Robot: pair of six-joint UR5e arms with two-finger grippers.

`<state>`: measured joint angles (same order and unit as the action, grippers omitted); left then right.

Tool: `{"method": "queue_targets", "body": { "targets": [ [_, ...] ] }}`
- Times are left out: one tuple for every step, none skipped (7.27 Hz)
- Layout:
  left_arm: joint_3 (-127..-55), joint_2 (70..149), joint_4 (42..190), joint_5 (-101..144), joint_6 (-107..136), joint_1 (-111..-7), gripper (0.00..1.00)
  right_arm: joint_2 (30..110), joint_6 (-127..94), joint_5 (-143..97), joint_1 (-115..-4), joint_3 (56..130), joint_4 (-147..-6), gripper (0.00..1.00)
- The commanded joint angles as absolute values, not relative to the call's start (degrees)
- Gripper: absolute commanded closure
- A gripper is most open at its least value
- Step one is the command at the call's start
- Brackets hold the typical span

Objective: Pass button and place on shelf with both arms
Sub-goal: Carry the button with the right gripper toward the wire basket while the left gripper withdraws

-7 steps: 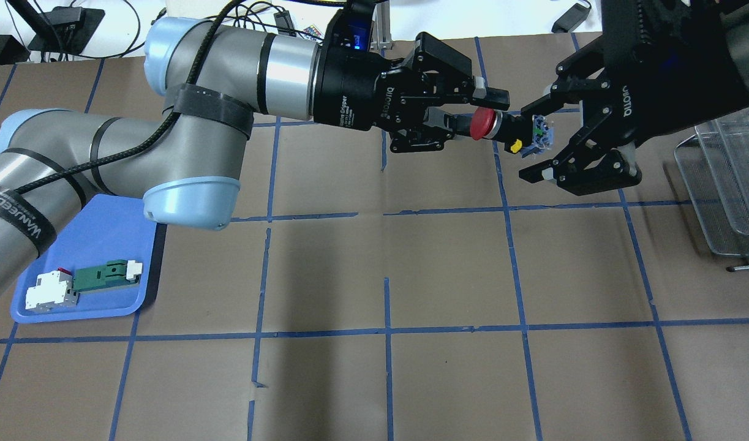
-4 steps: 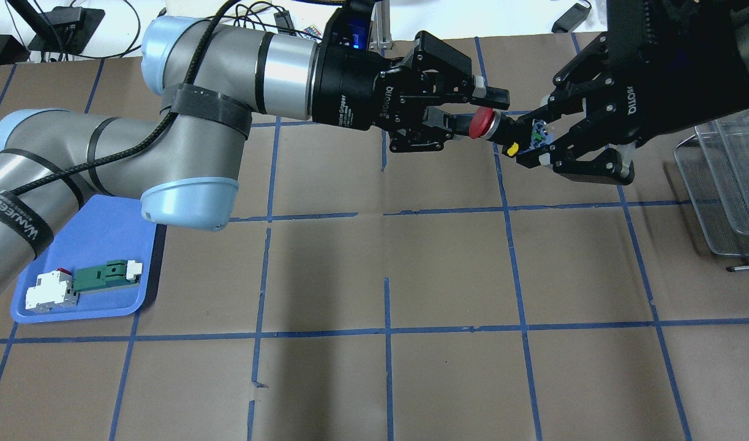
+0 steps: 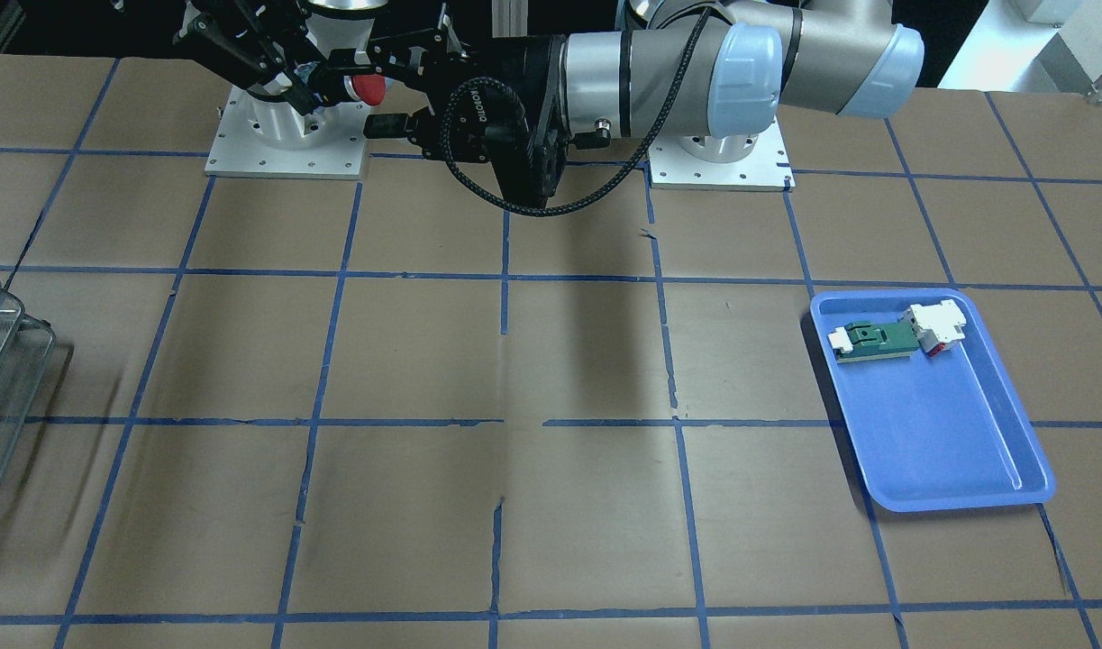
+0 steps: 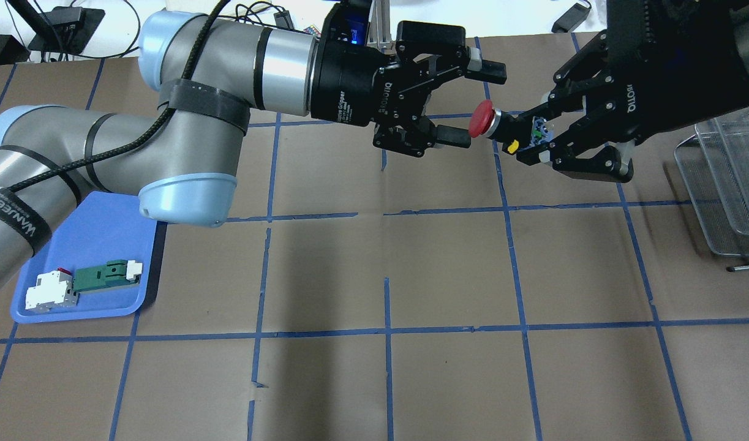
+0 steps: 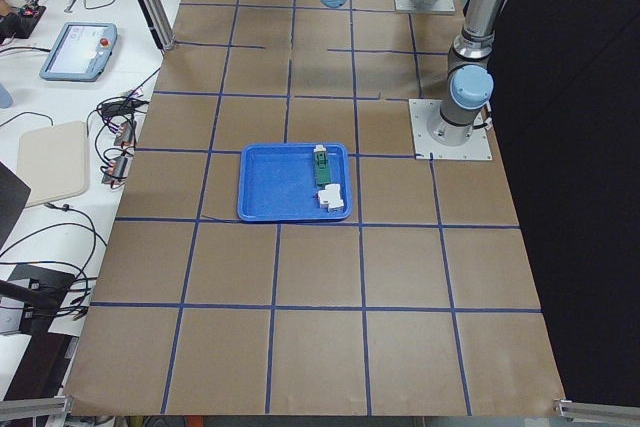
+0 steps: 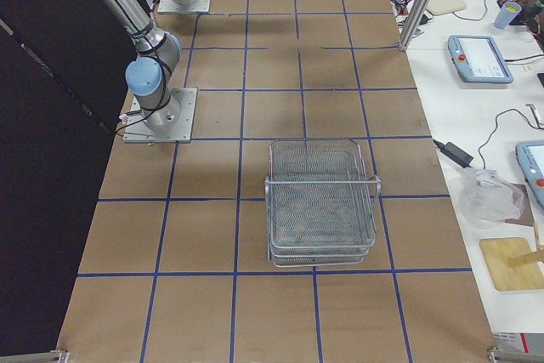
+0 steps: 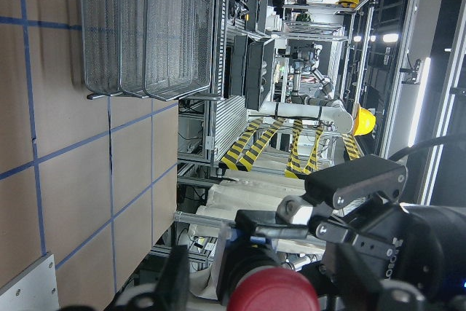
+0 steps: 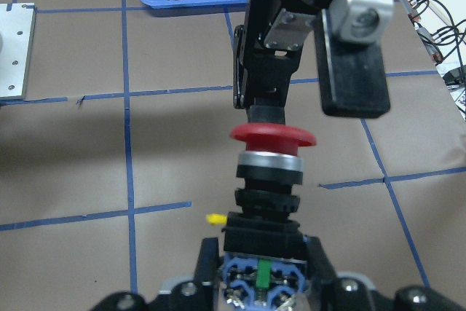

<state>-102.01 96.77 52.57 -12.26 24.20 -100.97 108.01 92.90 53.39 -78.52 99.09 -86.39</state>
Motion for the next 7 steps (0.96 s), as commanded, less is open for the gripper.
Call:
{"method": "queue_targets", "body": {
  "targets": [
    [-100.0, 96.4, 53.1, -22.2, 23.9, -99.5, 0.0, 103.2, 93.0, 61.2, -76.3, 98.3, -91.5, 0.96],
    [-97.8, 96.5, 54.1, -29.7, 23.8, -99.0, 0.0, 101.8, 93.6, 66.2, -73.9, 98.1, -92.9, 0.96],
    [-95.4, 96.5, 58.7, -39.2, 23.5, -99.0, 0.0, 100.5, 95.7, 72.3, -70.5, 98.0, -94.6, 0.97],
    [-92.7, 96.9, 63.8, -50.7, 22.7, -99.8, 0.0, 97.0, 97.3, 75.3, -68.2, 97.7, -98.3, 0.97],
    [-89.6, 97.2, 69.6, -61.9, 19.5, -100.9, 0.0, 92.8, 98.5, 78.0, -66.4, 97.0, -101.2, 0.97],
    [-87.0, 96.2, 76.7, -72.9, 14.6, -101.5, 0.0, 89.8, 98.4, 80.4, -64.1, 95.3, -103.6, 0.97],
    [-85.2, 95.0, 82.5, -80.8, 7.9, -100.3, 0.0, 85.9, 100.9, 83.2, -61.8, 93.4, -107.5, 0.98]
  ]
}}
